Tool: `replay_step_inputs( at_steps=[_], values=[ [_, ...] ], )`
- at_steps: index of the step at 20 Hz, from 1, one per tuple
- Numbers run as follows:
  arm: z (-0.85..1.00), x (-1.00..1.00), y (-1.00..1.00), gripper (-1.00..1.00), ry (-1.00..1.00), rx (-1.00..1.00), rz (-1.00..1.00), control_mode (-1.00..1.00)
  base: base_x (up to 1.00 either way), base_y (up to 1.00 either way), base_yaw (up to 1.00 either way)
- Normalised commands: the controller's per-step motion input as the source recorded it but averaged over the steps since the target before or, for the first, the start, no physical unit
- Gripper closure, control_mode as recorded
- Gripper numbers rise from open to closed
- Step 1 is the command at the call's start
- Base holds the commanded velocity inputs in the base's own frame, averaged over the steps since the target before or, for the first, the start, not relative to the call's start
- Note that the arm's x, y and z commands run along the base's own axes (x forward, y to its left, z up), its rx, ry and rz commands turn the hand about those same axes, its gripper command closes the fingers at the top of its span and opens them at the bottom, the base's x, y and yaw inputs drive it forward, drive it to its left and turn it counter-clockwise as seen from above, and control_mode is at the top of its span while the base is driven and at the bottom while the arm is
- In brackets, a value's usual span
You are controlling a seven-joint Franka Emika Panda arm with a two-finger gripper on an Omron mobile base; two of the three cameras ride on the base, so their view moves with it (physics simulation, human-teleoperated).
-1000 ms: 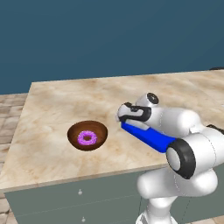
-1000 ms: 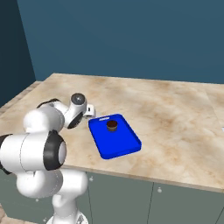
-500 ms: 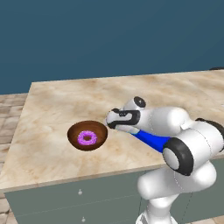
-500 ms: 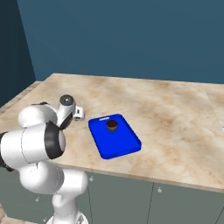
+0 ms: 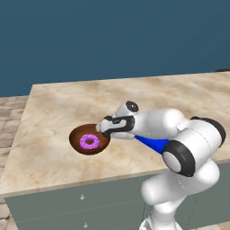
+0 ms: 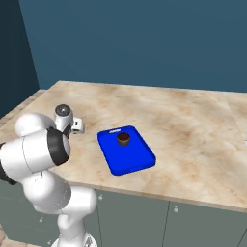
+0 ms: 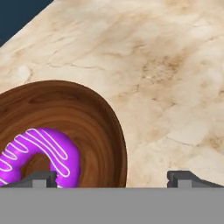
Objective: Place the bowl with donut and the cupcake onto the tray.
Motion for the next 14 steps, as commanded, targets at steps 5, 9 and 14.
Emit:
replay_step_inputs(
  at_steps=[5,9,14],
  values=[
    [-0.33,0.08,0.23,-1.0,0.1,0.0,0.0,-1.0,0.0,0.0,0.0],
    [-0.27,0.11,0.06,-1.0,0.08,0.0,0.0,-1.0,0.0,0.0,0.0],
    [-0.2,0.14,0.0,-1.0,0.07,0.02,0.0,-1.0,0.0,0.0,0.0]
  ],
)
